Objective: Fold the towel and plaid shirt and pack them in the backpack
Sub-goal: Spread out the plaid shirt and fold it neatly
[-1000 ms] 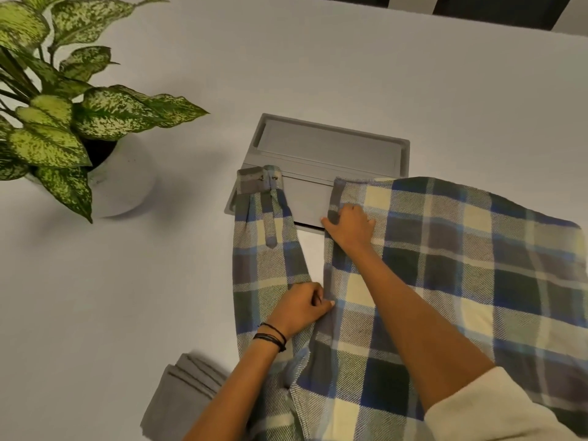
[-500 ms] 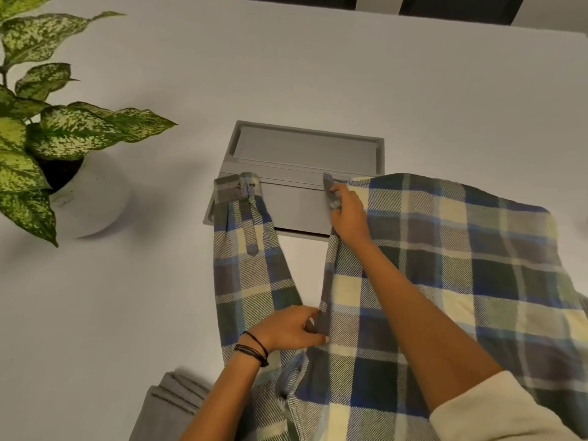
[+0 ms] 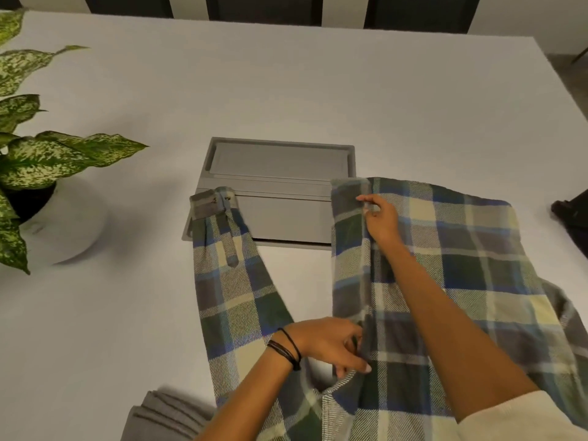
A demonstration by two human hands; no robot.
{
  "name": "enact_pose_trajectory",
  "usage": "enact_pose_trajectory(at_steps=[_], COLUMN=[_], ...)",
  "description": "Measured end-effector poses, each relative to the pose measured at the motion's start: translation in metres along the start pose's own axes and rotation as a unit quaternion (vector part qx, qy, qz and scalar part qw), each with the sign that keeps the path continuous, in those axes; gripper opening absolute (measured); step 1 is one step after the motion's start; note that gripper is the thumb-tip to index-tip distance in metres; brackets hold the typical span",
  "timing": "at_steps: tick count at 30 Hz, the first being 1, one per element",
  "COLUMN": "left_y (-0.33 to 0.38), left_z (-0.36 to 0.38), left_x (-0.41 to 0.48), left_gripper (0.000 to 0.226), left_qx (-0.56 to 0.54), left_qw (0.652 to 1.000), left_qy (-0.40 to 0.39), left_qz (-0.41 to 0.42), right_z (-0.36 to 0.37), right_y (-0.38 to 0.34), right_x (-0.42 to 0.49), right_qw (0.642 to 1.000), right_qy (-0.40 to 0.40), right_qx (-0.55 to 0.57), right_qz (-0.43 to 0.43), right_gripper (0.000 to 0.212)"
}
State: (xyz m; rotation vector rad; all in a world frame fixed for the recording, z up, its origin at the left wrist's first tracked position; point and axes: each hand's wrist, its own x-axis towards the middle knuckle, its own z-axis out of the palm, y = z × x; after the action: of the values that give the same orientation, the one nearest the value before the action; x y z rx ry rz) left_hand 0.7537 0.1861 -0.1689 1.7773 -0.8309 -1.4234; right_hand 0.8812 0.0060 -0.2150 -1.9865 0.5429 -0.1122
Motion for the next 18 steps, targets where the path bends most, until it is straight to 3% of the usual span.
enact_pose_trajectory(at_steps=[12,18], left_y=[0.031,0.031], left_z=[0.030,0.041], left_x=[0.065,0.081], left_gripper=[0.035,0.031], left_qx=[0.122,0.095], left_qw=[0.989,0.991], left_qy=[0.055,0.064], left_qz=[0.067,0.075], right_z=[-0.053,-0.062], right_y=[0.036,0.059], right_x=[0.019,0.028], right_qw=[0.997,0.996], right_qy=[0.035,0.047], right_qx=[0.043,0.028], right_qz=[0.054,0.071], right_gripper=[0.033,0.031])
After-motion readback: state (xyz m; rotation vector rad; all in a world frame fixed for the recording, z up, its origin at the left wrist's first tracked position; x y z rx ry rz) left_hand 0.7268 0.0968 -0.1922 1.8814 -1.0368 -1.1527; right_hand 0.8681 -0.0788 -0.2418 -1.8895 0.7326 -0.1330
